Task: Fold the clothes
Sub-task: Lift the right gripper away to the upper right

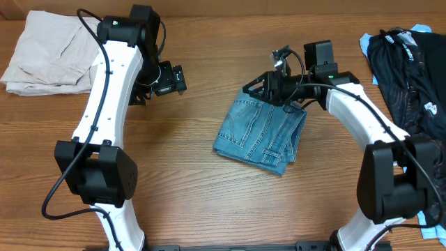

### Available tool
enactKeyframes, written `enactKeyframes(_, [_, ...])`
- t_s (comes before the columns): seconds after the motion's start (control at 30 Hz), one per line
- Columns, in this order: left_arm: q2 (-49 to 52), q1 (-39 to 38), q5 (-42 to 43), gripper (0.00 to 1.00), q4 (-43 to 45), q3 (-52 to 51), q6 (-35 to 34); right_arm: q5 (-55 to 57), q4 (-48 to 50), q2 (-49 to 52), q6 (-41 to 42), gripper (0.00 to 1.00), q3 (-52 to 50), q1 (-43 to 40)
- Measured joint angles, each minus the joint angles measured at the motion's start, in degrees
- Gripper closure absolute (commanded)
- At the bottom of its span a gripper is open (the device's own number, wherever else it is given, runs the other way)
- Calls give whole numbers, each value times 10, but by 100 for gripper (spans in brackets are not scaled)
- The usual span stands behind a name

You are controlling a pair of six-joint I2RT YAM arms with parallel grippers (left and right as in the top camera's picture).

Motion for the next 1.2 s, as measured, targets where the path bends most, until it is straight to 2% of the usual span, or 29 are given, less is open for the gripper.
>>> enactKeyframes(0.4, [0, 0, 0, 0, -1, 0, 0, 21, 92, 156, -3, 47, 0, 0])
enactKeyframes(0.7, [0, 0, 0, 0, -2, 0, 0, -17, 59, 163, -4, 51, 20, -28])
enactKeyframes(0.87, [0, 0, 0, 0, -2, 0, 0, -23, -16, 118, -4, 51, 38, -67])
enactKeyframes(0.97, [0, 0, 0, 0, -2, 0, 0, -24, -68, 35, -4, 51, 50, -87])
enactKeyframes(1.1, [0, 0, 0, 0, -2, 0, 0, -28, -161, -40, -32, 57, 71, -99])
enactKeyframes(1.2, [0, 0, 0, 0, -2, 0, 0, -13, -198, -48, -59, 61, 66, -103])
